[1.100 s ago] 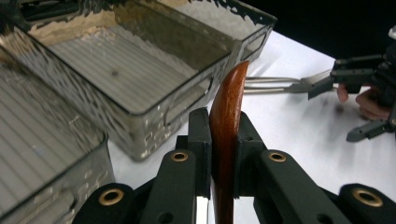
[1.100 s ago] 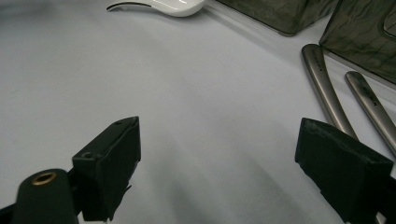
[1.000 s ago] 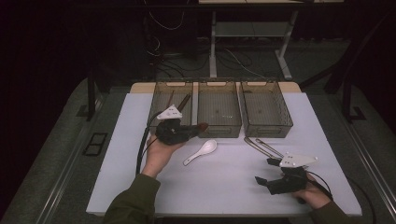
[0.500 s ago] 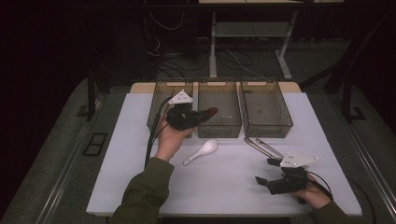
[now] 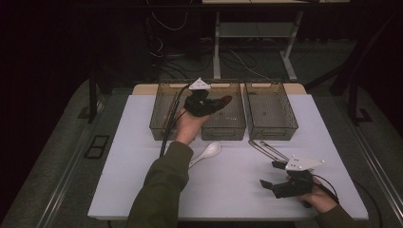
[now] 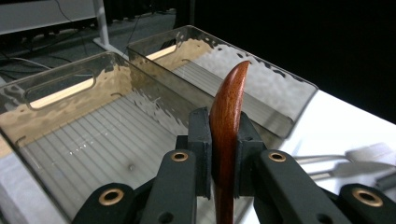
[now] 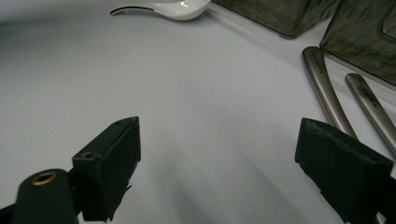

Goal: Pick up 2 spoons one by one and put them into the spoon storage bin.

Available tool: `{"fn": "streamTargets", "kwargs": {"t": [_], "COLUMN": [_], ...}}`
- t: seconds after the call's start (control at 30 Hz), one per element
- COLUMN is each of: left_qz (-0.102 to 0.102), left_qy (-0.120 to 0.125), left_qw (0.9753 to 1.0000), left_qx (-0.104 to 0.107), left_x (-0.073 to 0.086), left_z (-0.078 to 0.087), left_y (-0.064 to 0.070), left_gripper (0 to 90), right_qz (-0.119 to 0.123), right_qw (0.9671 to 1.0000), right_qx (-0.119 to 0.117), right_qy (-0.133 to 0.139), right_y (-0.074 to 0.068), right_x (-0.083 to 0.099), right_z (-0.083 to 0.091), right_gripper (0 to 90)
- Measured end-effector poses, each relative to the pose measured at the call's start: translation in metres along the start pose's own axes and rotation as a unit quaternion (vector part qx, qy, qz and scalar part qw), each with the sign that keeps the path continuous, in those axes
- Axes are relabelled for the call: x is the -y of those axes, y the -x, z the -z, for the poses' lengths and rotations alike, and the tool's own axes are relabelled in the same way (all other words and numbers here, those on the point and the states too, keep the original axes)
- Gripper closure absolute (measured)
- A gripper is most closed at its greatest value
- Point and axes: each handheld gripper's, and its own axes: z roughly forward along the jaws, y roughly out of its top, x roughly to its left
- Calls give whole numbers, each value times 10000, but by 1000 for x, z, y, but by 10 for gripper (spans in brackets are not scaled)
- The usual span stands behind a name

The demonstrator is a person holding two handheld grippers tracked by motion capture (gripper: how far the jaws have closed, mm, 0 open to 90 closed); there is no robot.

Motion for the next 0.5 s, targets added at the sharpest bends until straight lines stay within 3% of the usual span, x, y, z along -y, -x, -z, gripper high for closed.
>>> {"fn": "streamTargets", "kwargs": {"t": [0.5], "left_qz": [146], "left_qy": [-4], "left_qw": [9999], "left_qx": [-85], "left_x": [-24], "left_z": [-45], "left_y": [-16], "left_gripper": [804], "right_qz": [10], "right_qw": [10000], "right_qx": [-29], "right_qy": [47], "right_y": [0], "right_x": [0], "right_z": [1], "right_gripper": [142]}}
